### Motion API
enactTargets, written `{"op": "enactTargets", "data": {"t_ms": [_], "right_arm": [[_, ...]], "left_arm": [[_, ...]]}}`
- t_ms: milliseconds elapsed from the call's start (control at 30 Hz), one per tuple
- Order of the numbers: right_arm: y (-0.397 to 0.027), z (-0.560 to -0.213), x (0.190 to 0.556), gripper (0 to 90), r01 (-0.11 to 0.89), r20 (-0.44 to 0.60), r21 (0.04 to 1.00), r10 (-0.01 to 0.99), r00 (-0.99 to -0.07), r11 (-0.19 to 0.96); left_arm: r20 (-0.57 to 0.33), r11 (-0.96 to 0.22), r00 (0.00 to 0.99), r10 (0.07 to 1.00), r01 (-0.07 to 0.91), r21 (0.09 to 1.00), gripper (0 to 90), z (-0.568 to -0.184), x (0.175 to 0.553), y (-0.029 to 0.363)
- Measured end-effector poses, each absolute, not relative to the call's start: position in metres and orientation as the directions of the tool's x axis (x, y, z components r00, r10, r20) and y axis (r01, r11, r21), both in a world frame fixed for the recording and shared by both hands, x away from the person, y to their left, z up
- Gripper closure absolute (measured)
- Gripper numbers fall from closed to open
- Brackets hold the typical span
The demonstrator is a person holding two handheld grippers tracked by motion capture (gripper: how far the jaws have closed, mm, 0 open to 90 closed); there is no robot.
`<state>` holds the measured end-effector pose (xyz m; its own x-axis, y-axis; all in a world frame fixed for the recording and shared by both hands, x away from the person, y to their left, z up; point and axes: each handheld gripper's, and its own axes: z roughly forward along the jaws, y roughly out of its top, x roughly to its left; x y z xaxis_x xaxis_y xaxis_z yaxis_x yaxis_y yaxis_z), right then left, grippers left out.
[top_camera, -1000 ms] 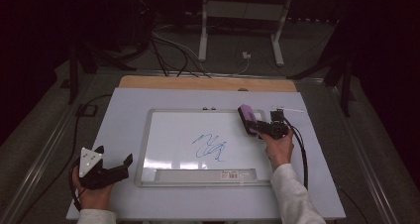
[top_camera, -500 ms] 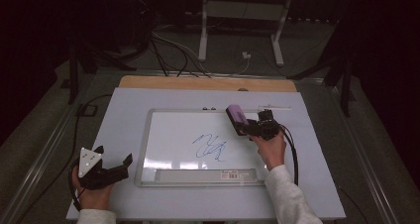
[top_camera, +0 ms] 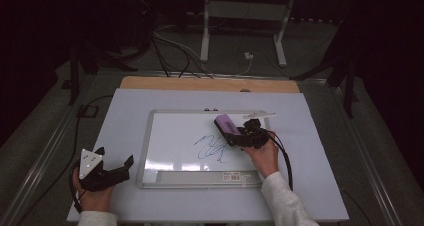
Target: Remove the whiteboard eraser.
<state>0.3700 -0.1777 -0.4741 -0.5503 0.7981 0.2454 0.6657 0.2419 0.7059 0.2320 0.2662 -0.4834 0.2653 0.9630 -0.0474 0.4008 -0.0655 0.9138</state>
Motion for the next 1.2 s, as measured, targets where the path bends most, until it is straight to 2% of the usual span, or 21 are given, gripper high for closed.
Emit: {"op": "enactTargets", "data": {"t_ms": [300,867,1200], "right_arm": [[-0.161,-0.48,0.355,40.5,0.631,0.173,0.696,0.773,-0.611,0.343],[-0.151,-0.478,0.34,40.4,0.587,0.114,0.68,0.727,-0.677,0.44],[-0.153,-0.48,0.33,40.4,0.577,0.076,0.662,0.724,-0.686,0.478]], "left_arm": [[-0.049,-0.064,0.265,0.963,0.401,0.914,0.8,-0.483,0.232,0.266],[-0.048,-0.065,0.264,0.963,0.404,0.912,0.8,-0.484,0.232,0.266],[-0.048,-0.066,0.266,0.963,0.404,0.912,0.8,-0.484,0.232,0.266]]}}
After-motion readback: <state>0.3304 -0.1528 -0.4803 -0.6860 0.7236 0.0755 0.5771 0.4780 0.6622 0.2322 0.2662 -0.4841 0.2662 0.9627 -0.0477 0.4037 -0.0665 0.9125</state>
